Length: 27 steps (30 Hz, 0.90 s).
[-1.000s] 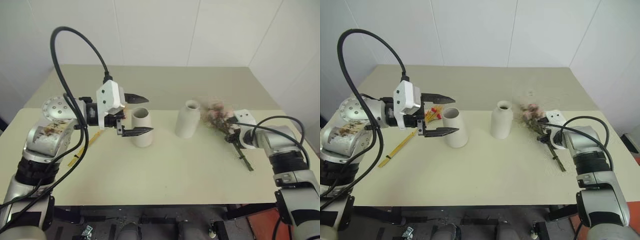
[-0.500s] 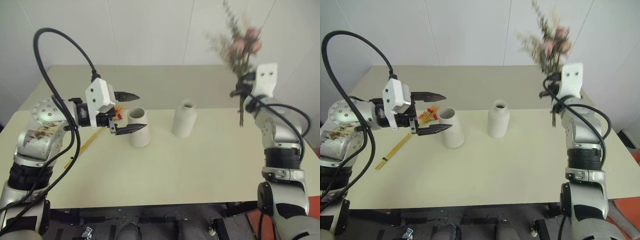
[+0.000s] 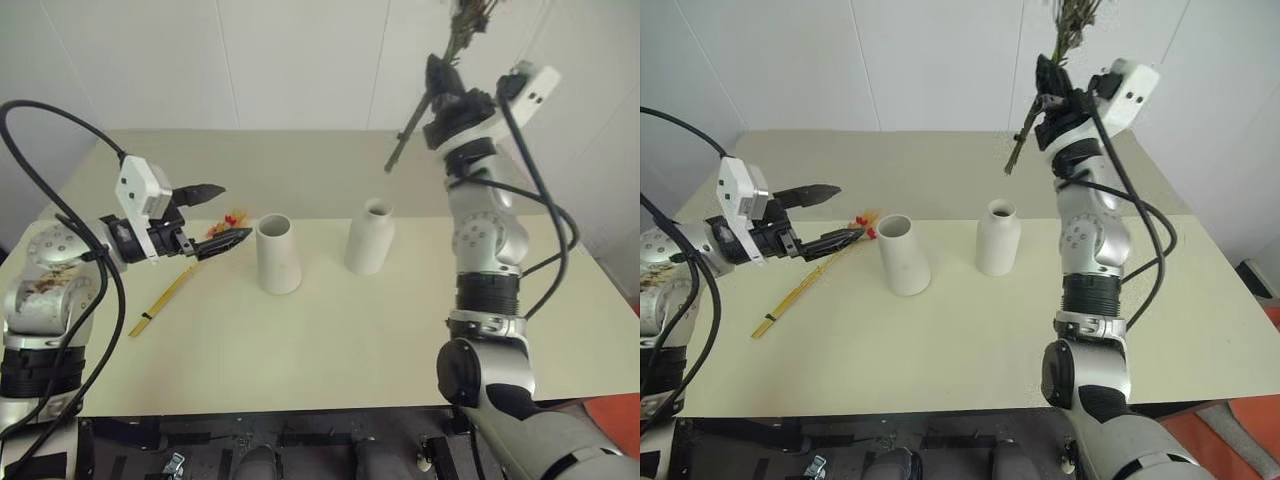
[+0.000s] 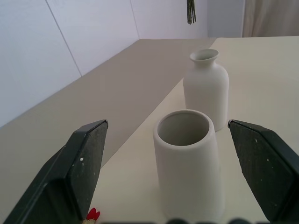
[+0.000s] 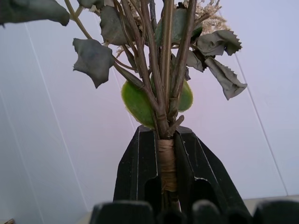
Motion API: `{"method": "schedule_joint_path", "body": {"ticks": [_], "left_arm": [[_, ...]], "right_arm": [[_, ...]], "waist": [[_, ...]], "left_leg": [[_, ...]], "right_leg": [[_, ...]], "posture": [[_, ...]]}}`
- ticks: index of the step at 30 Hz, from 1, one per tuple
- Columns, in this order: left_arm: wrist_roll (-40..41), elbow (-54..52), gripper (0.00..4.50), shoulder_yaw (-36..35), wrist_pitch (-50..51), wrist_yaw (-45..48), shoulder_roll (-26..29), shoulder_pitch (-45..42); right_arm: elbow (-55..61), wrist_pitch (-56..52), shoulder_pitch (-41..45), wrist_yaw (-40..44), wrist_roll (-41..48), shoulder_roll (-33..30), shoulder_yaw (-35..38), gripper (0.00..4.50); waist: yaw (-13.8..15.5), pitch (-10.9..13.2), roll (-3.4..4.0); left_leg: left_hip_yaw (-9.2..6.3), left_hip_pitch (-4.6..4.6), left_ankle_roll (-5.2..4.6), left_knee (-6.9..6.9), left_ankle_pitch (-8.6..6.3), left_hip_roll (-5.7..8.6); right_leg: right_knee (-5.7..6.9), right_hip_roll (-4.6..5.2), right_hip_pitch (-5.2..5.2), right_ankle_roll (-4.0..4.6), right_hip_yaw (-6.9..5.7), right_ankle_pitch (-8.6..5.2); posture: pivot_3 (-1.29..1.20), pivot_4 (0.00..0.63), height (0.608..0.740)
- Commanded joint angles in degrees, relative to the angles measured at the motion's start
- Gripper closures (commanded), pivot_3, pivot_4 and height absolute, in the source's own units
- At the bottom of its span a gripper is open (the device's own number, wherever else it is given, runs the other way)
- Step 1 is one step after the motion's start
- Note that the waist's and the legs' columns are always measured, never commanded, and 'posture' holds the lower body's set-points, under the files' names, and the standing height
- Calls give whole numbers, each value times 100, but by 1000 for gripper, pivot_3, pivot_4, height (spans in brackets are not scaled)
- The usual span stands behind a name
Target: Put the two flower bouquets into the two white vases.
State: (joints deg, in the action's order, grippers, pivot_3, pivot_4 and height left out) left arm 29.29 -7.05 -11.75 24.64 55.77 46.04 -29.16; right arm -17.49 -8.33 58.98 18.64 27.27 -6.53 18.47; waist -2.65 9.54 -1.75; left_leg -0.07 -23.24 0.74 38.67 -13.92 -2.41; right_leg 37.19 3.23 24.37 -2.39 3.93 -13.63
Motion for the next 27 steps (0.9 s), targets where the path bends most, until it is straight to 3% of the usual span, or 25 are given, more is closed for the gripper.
{"method": "schedule_joint_path", "body": {"ticks": [1, 17, 27], "left_arm": [[70, -333, 0, -230, 75, -132, 120, 85], [61, -370, 0, -223, 118, -193, 172, 69], [30, -331, 0, -204, 62, -202, 144, 61]], "right_arm": [[104, 310, -113, 55, -81, -24, -103, 4293], [552, 351, -780, -61, -127, 133, -392, 4293], [581, 989, -1301, 139, -630, 217, -913, 4293]], "waist": [[5, 0, 0], [-10, 1, 2], [-7, 2, 2]], "left_leg": [[0, -1, 0, 0, 0, 0], [0, 4, 0, -5, 0, -1], [0, 4, 0, -5, 0, 0]], "right_leg": [[0, 0, 0, 0, 0, 0], [-3, -2, 1, 0, 1, 0], [-5, -2, 2, 0, 1, 0]], "posture": [[0, 150, 740], [0, 150, 740], [0, 150, 740]]}}
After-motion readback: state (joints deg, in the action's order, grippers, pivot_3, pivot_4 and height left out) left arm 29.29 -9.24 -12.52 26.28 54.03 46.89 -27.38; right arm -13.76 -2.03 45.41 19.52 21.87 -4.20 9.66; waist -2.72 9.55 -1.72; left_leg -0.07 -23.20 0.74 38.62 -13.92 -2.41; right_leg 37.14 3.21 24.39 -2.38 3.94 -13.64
